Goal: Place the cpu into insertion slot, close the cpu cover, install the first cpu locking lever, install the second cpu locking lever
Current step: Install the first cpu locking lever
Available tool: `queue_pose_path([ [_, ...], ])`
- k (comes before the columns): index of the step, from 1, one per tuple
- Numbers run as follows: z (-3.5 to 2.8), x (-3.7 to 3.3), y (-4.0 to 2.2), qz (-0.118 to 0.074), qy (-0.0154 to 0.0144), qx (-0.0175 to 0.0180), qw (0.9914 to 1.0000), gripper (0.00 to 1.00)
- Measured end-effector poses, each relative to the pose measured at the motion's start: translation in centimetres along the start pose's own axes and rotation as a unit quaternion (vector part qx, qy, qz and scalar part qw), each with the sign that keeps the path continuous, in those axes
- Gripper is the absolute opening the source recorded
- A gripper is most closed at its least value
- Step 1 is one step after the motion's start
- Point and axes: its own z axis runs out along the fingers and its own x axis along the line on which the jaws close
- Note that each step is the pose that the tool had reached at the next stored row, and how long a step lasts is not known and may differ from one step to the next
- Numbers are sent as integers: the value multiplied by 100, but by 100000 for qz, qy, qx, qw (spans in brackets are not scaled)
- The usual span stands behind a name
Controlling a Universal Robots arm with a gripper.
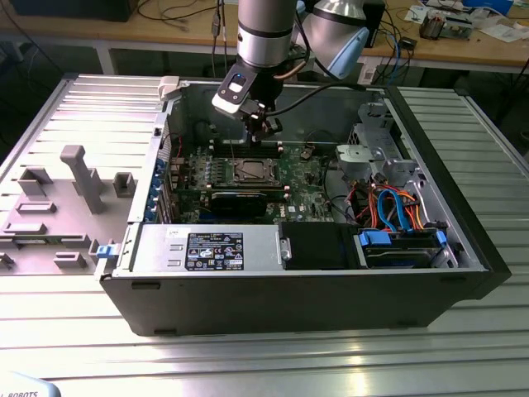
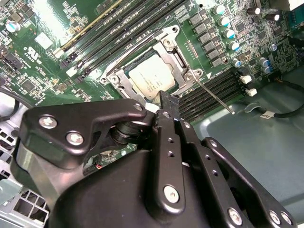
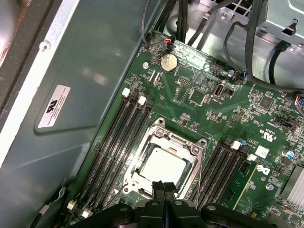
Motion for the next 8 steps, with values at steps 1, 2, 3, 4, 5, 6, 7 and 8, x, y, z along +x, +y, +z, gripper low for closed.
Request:
queue_pose_path([
  [1,0,0,0,0,0,1,100000,11],
  [2,0,0,0,-49,3,-3,100000,11],
  [3,0,0,-1,-199,1,10,100000,11],
  [4,0,0,-1,-608,-3,40,99998,11],
  [5,-1,0,-2,-1865,-9,113,99983,11],
  [6,0,0,-2,-2976,-10,169,99956,11],
  [7,1,0,-2,-3794,-9,210,99928,11],
  [8,0,0,-2,-4818,-14,268,99884,11],
])
